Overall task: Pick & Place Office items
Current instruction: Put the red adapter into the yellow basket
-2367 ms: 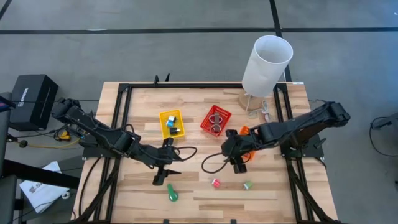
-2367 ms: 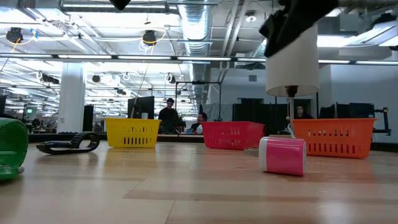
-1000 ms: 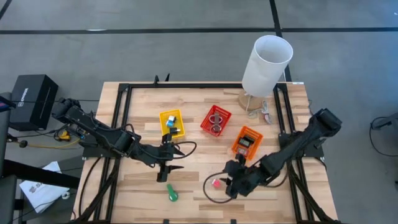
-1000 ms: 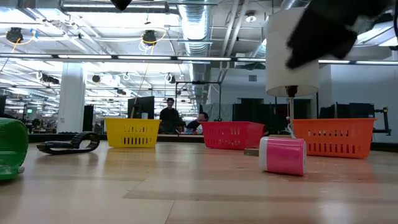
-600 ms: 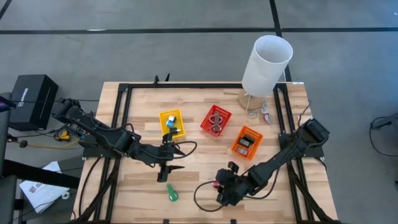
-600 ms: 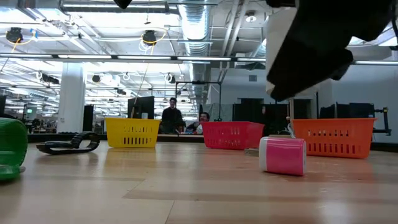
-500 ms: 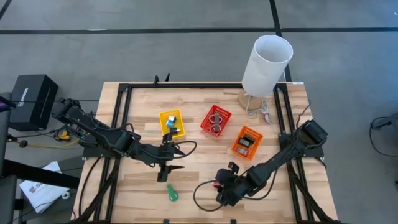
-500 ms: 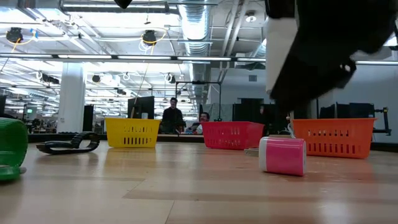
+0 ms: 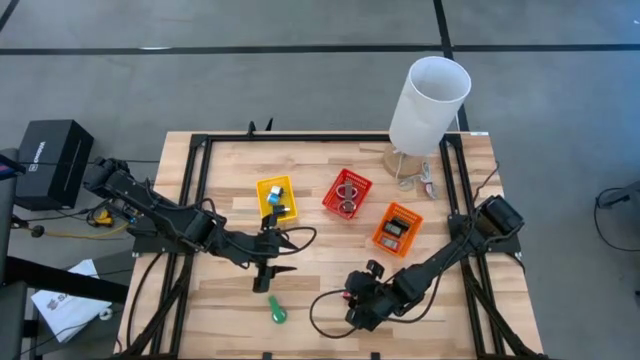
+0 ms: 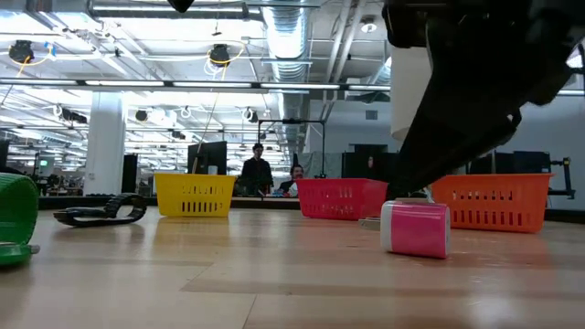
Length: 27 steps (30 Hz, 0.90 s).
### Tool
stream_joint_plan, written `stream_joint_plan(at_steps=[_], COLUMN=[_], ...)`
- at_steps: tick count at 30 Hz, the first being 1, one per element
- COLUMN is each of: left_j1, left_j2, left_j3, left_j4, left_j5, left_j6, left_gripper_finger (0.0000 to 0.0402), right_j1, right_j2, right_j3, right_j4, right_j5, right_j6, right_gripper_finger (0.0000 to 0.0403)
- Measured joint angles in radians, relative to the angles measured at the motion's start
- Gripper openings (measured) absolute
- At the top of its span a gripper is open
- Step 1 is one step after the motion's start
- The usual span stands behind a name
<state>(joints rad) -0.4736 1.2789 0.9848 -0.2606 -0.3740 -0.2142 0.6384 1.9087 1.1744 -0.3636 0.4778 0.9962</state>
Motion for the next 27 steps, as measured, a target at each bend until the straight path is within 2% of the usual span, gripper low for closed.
stream_joint_plan(at_steps=[7, 18, 27], left_j1=[0.000, 0.000, 0.000], left_j2=[0.000, 0.000, 0.000], left_j3=[0.000, -0.001, -0.001], left_j4=[-0.001, -0.001, -0.001], left_j5=[0.000, 0.000, 0.000], left_j6=[0.000, 0.000, 0.000], left_gripper_finger=[0.0227, 0.0227, 0.0227], right_j1=[-0.006, -0.011, -0.028], right_j2=[0.083, 0.102, 0.107], right_j3=[-0.001, -0.001, -0.001], right_j4=[0.028, 0.046, 0.064], right_j5=[-0.062, -0.048, -0.036], right_j6=[0.001, -0.109, -0.105], right_gripper_finger=[0.0171, 0.0171, 0.0171])
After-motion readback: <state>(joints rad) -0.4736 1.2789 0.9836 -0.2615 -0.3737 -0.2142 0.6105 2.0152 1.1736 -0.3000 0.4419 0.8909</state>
